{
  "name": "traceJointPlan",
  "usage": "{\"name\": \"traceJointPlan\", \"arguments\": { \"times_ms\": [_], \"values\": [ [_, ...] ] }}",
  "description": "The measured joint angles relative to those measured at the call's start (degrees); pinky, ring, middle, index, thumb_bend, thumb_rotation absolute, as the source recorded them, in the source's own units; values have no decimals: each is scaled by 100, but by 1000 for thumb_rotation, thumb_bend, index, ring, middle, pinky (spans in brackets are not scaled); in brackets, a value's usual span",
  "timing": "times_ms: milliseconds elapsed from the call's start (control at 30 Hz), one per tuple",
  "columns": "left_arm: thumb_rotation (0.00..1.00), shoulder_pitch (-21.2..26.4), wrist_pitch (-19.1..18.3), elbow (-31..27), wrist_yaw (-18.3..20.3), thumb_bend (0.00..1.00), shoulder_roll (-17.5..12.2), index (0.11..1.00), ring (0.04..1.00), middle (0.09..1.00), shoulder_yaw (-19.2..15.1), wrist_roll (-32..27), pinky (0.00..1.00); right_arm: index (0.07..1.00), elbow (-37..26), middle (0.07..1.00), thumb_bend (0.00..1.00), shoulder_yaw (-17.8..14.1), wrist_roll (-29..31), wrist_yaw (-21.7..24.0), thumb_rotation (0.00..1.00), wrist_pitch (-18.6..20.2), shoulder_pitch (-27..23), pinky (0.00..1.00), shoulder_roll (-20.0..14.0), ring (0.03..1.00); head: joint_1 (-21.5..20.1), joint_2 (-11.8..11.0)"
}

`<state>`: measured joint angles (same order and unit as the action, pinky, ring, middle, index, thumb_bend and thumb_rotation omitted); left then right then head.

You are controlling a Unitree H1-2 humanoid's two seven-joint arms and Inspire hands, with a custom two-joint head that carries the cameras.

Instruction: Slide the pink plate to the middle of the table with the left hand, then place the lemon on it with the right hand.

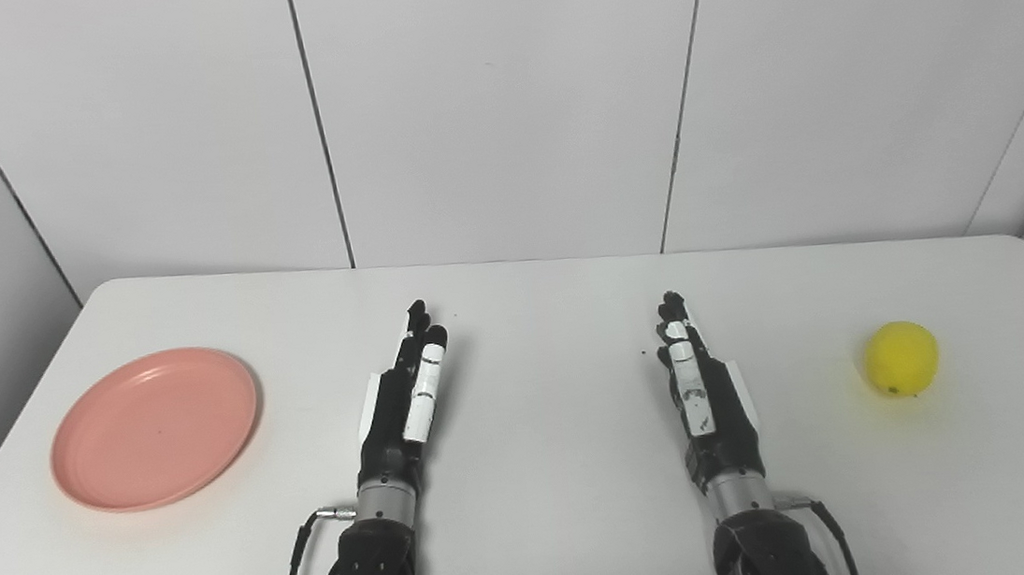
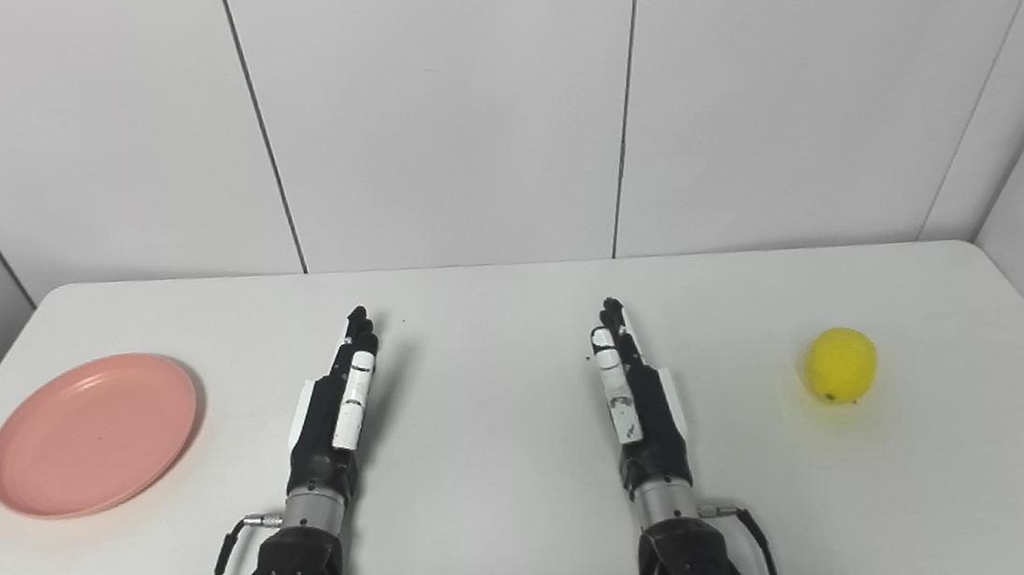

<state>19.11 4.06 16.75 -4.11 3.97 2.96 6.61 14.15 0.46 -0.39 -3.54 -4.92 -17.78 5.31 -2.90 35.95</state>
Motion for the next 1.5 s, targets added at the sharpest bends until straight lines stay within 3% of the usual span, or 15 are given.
{"name": "traceJointPlan", "arguments": {
  "times_ms": [833,967,1033,1100,1133,1200,1333,1500],
  "values": [
    [1000,0,-12,-3,0,606,-1,999,1000,1000,-1,-13,1000,976,-1,982,706,-25,25,0,1000,0,0,1000,9,993,35,-26],
    [1000,0,-14,4,-40,604,11,989,1000,1000,32,90,1000,975,-31,983,708,-36,54,3,1000,0,21,1000,-7,996,806,-289],
    [1000,1,-12,15,-128,604,43,980,1000,995,81,228,1000,971,-82,980,712,-57,106,15,1000,1,63,1000,-39,996,809,-290],
    [1000,2,-10,51,-218,629,94,985,1000,998,120,346,1000,953,-108,968,701,-100,168,30,1000,1,85,1000,-85,983,1491,-631],
    [1000,8,-5,76,-256,633,130,987,1000,999,137,356,1000,950,-113,965,699,-125,198,30,1000,1,92,1000,-99,981,1494,-633],
    [1000,34,26,165,-302,604,202,997,1000,1000,157,341,1000,939,-106,954,685,-188,256,31,1000,-12,101,986,-146,961,1923,-887],
    [1000,123,135,377,-271,558,247,1000,1000,1000,285,328,1000,942,-26,951,673,-327,458,55,975,-310,85,982,-229,947,2048,-976],
    [1000,241,375,657,-274,569,358,1000,1000,1000,409,348,1000,928,227,935,677,-424,642,66,943,-744,-16,968,-287,936,2153,-1090]
  ]
}}
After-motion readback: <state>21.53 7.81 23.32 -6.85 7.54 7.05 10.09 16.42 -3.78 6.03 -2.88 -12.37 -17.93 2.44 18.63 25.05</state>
